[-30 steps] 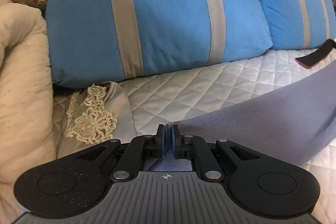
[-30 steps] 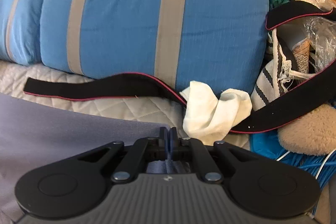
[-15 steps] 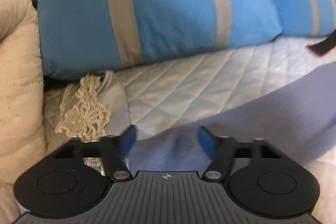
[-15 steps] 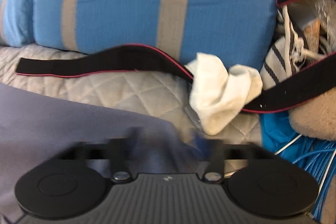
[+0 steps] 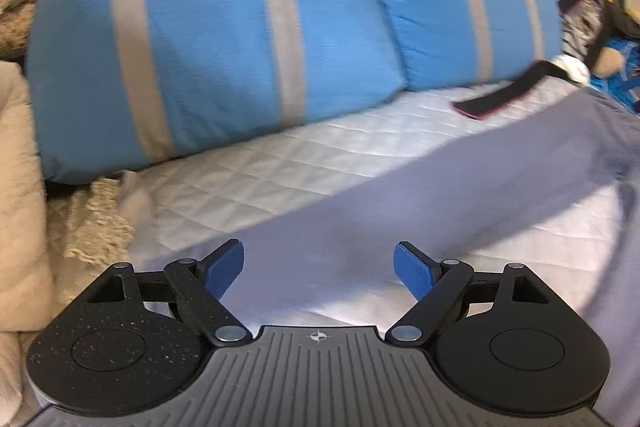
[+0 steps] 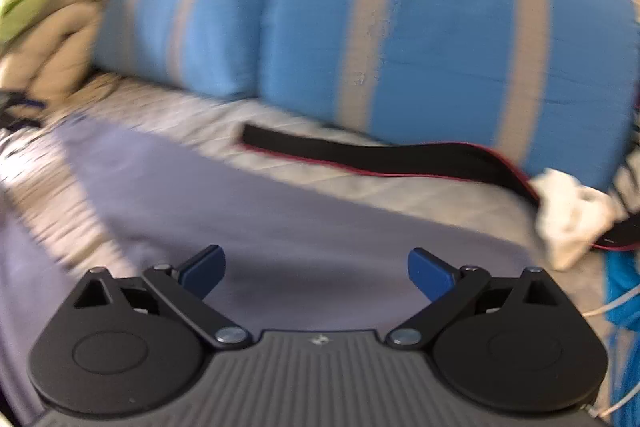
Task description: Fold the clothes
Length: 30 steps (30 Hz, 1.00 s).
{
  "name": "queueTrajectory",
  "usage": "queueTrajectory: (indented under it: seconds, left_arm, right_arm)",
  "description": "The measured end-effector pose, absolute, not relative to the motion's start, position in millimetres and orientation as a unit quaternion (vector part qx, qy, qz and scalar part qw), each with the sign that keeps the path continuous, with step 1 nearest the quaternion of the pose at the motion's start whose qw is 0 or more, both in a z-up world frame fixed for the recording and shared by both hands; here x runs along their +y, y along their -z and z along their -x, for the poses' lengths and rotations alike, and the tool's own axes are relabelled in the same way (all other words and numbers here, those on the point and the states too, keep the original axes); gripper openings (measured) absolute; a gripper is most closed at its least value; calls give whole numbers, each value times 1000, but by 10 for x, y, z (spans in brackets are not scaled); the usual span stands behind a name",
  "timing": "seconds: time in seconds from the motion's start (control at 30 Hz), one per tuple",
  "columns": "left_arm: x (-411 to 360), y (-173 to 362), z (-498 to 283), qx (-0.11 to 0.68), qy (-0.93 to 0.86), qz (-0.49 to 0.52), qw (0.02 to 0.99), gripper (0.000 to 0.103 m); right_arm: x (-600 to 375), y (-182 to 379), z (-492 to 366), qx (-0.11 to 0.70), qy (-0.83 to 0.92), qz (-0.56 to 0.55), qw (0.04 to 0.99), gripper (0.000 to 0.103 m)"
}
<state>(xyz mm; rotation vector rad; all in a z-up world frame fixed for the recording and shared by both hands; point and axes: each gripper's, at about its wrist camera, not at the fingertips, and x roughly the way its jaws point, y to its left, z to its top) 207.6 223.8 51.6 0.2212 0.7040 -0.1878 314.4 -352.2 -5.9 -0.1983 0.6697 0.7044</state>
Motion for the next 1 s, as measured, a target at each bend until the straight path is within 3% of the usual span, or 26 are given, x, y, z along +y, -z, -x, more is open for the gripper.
queueTrajectory:
  seconds: [0.2, 0.43, 0.57, 0.83, 0.93, 0.97, 1.0]
  left_arm:
    - [1804, -580, -1790, 335, 137, -133, 923, 83]
    - [1491, -622, -1505, 327, 178, -140, 918, 83]
    - [1412, -621, -1404, 324, 189, -148, 915, 83]
    - [1437, -583, -1405, 321, 193, -146, 916, 83]
    - [1429, -606, -1402, 308, 197, -141, 920, 83]
    - [1414, -612, -1400, 305, 198, -143, 921, 83]
    - [1391, -616, -1396, 301, 198, -148, 921, 83]
  right_arm:
    - [-2966, 170, -2751, 323, -407, 166, 838, 73]
    - [-2432, 291, -2658, 307, -437, 218, 817, 58]
    - [-2215, 359, -2694, 305, -446, 250, 803, 43]
    - [-1948, 490, -2735, 304, -454, 318, 775, 41]
    - [-1893, 528, -2747, 311, -455, 335, 764, 26]
    - [-1880, 536, -2752, 314, -456, 337, 762, 12]
    - [-1866, 544, -2758, 316, -456, 340, 760, 8]
